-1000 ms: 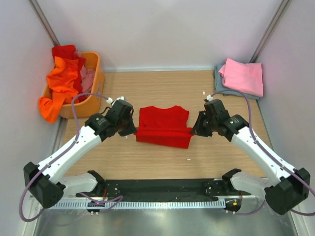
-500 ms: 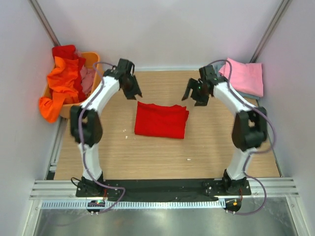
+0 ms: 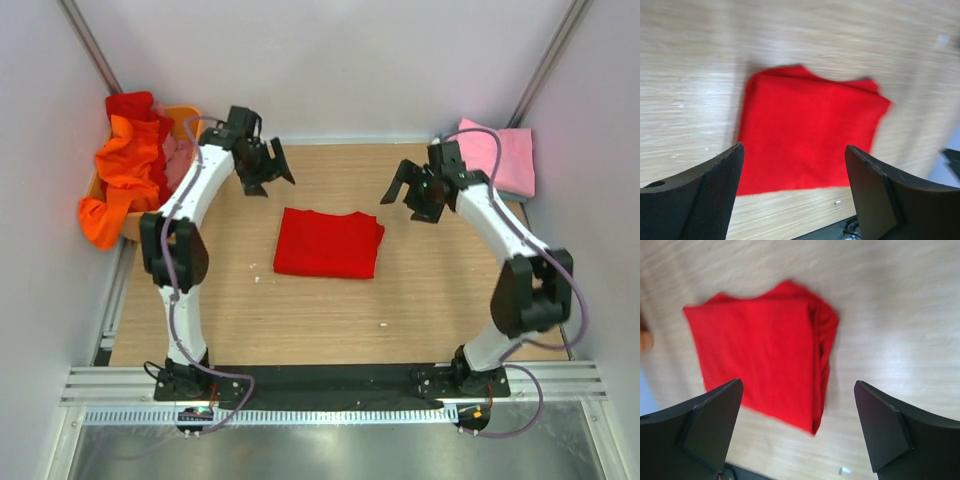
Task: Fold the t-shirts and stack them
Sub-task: Fold the tshirt, then neatly place the folded tshirt to the corner
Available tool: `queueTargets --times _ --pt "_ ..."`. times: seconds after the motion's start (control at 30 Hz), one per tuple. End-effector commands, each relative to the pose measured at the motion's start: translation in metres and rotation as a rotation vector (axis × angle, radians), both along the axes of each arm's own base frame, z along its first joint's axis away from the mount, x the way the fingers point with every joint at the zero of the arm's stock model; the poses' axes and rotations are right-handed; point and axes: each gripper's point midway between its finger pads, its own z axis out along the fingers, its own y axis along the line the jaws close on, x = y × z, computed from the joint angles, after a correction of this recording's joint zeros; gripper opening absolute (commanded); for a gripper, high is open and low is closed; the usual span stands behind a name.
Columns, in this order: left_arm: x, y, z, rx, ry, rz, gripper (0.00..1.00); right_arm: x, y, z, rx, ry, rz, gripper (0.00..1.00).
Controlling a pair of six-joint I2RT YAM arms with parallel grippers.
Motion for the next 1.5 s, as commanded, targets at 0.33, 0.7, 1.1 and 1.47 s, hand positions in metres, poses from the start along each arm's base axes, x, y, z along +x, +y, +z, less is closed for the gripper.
queueTargets --times 0.33,0.7,1.1,1.47 --pt "-0.117 0.064 0.069 0.212 -0.227 -0.095 0.83 -0.087 0.036 -0.081 0.264 0.091 0.127 1.0" --pt "-0.136 0.095 0.065 0.328 -0.349 -0.05 0.84 -0.085 0.051 -0.135 0.298 0.189 0.117 1.0" --pt "-0.146 0.118 0.051 0.409 -0.401 0.025 0.84 -0.065 0.064 -0.139 0.276 0.183 0.122 0.05" --pt "-0.148 0.126 0.053 0.44 -0.412 0.042 0.84 0.047 -0.034 -0.015 0.073 0.017 0.065 0.01"
